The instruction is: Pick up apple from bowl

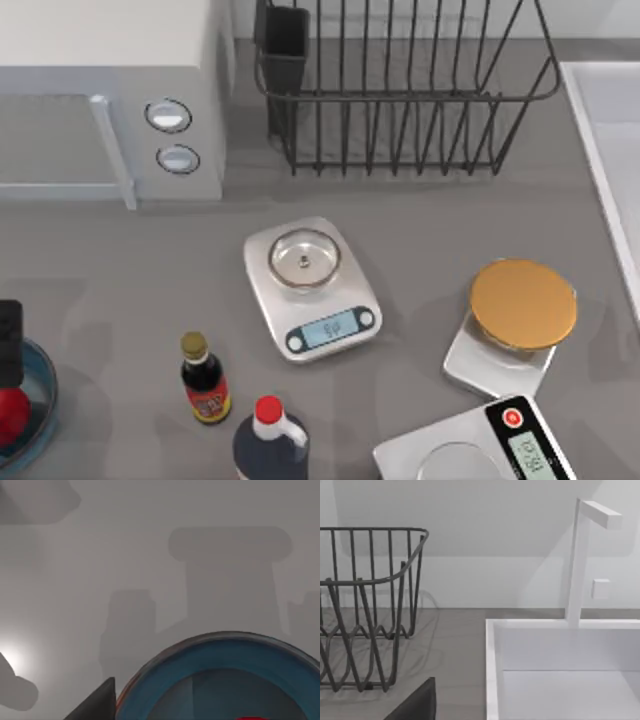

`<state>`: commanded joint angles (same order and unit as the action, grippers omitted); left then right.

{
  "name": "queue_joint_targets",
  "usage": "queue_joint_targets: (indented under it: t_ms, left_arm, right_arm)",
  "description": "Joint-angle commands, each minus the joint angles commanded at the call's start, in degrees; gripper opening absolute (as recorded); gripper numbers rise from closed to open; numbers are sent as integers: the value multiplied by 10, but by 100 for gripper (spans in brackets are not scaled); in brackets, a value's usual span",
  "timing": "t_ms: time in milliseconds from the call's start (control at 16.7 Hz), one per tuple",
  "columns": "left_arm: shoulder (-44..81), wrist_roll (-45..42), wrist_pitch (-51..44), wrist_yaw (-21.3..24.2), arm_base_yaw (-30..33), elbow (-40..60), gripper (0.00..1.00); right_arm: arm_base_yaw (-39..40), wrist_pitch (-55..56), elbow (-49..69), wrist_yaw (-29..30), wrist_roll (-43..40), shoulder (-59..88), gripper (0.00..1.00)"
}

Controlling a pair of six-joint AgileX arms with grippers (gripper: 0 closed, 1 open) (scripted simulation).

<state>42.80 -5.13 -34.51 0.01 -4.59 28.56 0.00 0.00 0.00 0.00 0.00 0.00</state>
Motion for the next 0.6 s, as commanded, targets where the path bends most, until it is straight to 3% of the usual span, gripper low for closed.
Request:
queue_joint_targets:
  t_ms: [360,600]
  left_arm:
    - [273,-30,-203,0,-27,167,100]
    - [357,-40,-272,0,-36,223,100]
  right_arm:
    - [0,0,0,0,0,0,100]
    - [0,0,0,0,0,0,100]
